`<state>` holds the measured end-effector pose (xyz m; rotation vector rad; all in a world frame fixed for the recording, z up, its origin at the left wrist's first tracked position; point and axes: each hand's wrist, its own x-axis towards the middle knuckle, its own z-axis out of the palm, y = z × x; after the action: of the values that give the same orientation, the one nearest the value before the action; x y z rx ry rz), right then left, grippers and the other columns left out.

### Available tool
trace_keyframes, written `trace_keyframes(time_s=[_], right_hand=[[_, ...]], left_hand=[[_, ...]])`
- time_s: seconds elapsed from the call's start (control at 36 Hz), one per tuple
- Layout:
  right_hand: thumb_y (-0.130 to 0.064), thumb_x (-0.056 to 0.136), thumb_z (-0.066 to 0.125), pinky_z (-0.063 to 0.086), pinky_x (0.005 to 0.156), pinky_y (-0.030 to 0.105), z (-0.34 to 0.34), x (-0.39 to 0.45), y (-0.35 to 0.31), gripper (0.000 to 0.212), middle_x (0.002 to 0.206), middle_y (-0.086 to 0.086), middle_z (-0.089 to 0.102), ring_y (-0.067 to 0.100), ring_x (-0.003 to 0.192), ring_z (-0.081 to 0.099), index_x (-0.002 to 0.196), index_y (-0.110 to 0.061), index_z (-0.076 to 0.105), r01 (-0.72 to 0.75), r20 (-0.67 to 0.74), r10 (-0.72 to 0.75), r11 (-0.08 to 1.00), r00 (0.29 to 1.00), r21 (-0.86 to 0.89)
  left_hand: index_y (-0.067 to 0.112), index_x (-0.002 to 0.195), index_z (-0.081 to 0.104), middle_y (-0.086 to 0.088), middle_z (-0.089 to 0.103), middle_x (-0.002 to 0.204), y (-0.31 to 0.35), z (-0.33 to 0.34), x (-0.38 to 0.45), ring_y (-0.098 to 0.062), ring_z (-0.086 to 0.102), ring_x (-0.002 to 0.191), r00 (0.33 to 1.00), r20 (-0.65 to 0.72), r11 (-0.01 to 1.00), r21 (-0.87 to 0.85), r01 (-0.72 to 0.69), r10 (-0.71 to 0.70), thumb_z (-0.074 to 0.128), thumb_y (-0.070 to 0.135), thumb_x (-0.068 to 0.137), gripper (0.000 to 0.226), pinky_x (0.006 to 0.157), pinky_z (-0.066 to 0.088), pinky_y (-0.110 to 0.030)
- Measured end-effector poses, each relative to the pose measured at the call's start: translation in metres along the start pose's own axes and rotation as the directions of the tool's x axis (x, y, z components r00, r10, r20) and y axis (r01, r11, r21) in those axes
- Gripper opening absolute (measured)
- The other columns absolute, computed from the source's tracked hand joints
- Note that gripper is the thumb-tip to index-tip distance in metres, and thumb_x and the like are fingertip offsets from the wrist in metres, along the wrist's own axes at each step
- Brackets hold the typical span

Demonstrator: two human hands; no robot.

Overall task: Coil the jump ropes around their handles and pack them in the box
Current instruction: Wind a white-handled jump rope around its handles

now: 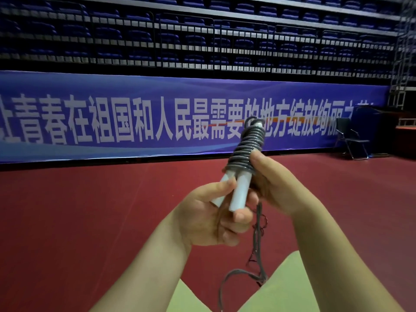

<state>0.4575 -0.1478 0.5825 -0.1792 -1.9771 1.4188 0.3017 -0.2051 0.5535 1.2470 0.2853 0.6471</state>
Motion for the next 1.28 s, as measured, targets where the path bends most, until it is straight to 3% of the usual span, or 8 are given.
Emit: trace_keyframes(time_s=[0.17,0.28,0.5,0.67,0.92,1.03,1.14,1.28], right_hand=[[-0.065,0.082,0.048,0.028,0.046,0.025,-0.008,0.001,0.000,0.072,0.057,0.000,0.052,0.012,0.047,0.042,0.102,0.003,0.064,-0.096,-0.083,0.084,0.983,0.993,-0.155],[-0.050,0.098,0.044,0.029,0.045,0.024,-0.008,0.002,-0.002,0.048,0.061,-0.001,0.052,0.011,0.048,0.043,0.089,-0.007,0.063,-0.170,-0.218,0.120,0.959,0.968,-0.226],[-0.051,0.096,0.043,0.029,0.044,0.023,-0.004,0.003,-0.001,0.046,0.057,-0.004,0.051,0.012,0.047,0.037,0.081,-0.013,0.064,-0.264,-0.331,0.158,0.916,0.930,-0.304],[-0.059,0.091,0.040,0.025,0.047,0.027,-0.001,0.003,0.005,0.050,0.056,0.000,0.041,0.013,0.046,0.031,0.072,-0.015,0.051,-0.341,-0.417,0.142,0.823,0.898,-0.453],[-0.087,0.073,0.039,0.032,0.056,0.028,0.003,-0.001,0.000,0.087,0.062,0.001,0.054,0.015,0.057,0.045,0.080,-0.003,0.064,-0.294,-0.405,0.143,0.894,0.903,-0.339],[-0.079,0.065,0.046,0.027,0.051,0.027,0.004,-0.003,-0.004,0.065,0.053,-0.005,0.045,0.009,0.046,0.035,0.075,-0.017,0.061,-0.266,-0.385,0.124,0.901,0.915,-0.343],[-0.066,0.073,0.049,0.027,0.053,0.027,0.002,-0.004,-0.004,0.048,0.053,-0.008,0.044,0.006,0.045,0.034,0.075,-0.020,0.061,-0.184,-0.376,0.056,0.932,0.925,-0.313],[-0.070,0.063,0.049,0.027,0.053,0.026,0.001,-0.007,-0.001,0.040,0.056,-0.009,0.045,0.005,0.047,0.036,0.061,-0.033,0.062,-0.081,-0.304,-0.015,0.951,0.953,-0.299]], left_hand=[[0.023,0.084,0.068,0.008,0.056,0.068,0.004,0.007,-0.003,-0.004,0.038,0.056,0.968,-0.251,0.996,0.084,0.021,0.000,0.071,0.052,0.075,0.031,0.051,0.034,-0.015],[0.021,0.074,0.066,0.006,0.052,0.060,0.008,0.012,-0.002,-0.004,0.032,0.049,0.900,-0.437,0.998,0.059,0.019,0.009,0.050,0.067,0.076,0.049,0.047,0.029,-0.016],[0.017,0.085,0.055,0.004,0.051,0.063,0.010,0.015,-0.006,-0.006,0.029,0.050,0.809,-0.586,0.969,0.222,0.107,0.044,0.042,0.065,0.077,0.050,0.050,0.028,-0.019],[0.016,0.085,0.058,0.005,0.057,0.061,0.012,0.017,-0.006,-0.007,0.031,0.050,0.632,-0.751,0.834,0.463,0.302,0.188,0.045,0.060,0.086,0.046,0.051,0.029,-0.021],[0.025,0.094,0.057,0.006,0.059,0.079,0.012,0.025,-0.005,-0.013,0.051,0.067,0.548,-0.740,0.495,0.671,0.552,0.391,0.042,0.066,0.087,0.045,0.071,0.049,-0.037],[0.030,0.101,0.053,0.002,0.059,0.085,0.011,0.031,-0.005,-0.016,0.052,0.069,0.520,-0.746,0.406,0.664,0.628,0.415,0.041,0.075,0.079,0.051,0.072,0.048,-0.040],[0.028,0.103,0.055,0.000,0.063,0.094,0.013,0.032,-0.006,-0.021,0.062,0.082,0.543,-0.732,0.441,0.681,0.585,0.410,0.042,0.080,0.070,0.063,0.082,0.056,-0.044],[0.023,0.098,0.063,0.008,0.057,0.081,0.016,0.035,-0.008,-0.008,0.054,0.067,0.726,-0.626,0.727,0.635,0.262,0.285,0.053,0.067,0.070,0.053,0.063,0.053,-0.030]])
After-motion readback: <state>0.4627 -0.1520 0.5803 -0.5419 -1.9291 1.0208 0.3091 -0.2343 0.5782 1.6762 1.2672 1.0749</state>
